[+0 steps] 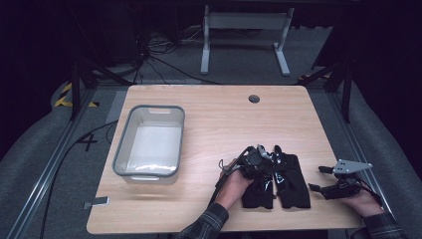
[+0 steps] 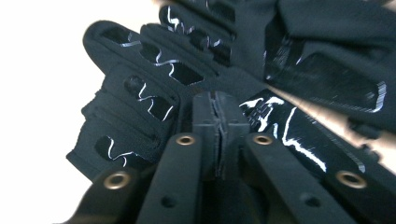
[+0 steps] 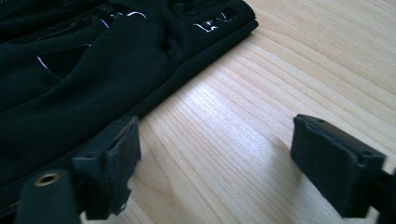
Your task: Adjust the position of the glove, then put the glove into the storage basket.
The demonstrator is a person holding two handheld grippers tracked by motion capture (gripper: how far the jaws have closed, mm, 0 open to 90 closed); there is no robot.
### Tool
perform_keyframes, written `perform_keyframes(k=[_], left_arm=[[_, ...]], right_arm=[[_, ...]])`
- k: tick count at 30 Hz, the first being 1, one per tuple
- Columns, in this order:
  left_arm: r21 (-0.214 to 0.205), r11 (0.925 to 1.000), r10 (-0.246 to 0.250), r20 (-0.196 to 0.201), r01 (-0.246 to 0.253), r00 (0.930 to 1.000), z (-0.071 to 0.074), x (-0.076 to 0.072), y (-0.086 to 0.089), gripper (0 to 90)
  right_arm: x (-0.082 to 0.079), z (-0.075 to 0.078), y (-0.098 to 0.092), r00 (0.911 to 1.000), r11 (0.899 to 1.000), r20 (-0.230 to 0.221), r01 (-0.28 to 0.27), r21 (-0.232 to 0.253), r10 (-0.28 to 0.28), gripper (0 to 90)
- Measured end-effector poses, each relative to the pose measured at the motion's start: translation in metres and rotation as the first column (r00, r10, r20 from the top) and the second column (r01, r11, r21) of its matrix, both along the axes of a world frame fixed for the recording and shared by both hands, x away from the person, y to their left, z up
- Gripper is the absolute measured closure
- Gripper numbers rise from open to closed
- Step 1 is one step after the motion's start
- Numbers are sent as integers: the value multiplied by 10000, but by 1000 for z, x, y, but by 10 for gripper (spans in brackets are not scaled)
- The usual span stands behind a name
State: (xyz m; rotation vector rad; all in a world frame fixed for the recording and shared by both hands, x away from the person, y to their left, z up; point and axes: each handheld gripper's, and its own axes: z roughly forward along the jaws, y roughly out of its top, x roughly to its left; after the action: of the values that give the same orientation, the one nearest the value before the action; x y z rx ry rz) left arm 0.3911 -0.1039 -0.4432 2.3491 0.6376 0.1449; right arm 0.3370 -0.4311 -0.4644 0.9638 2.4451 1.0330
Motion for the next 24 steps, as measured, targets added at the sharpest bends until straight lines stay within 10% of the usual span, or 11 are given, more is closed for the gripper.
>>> perform_keyframes(k=[14,24], left_arm=[[-357,9961,795,-296,-805,9964,10,-22,51,598],[-300,9950,930,-828,-957,9922,-5,-30,57,509]], right_arm=[[1,16,20,9968,9951,160,-789,603,781,614],[6,11,42,9870,9863,-135,-1596,420,1603,896]])
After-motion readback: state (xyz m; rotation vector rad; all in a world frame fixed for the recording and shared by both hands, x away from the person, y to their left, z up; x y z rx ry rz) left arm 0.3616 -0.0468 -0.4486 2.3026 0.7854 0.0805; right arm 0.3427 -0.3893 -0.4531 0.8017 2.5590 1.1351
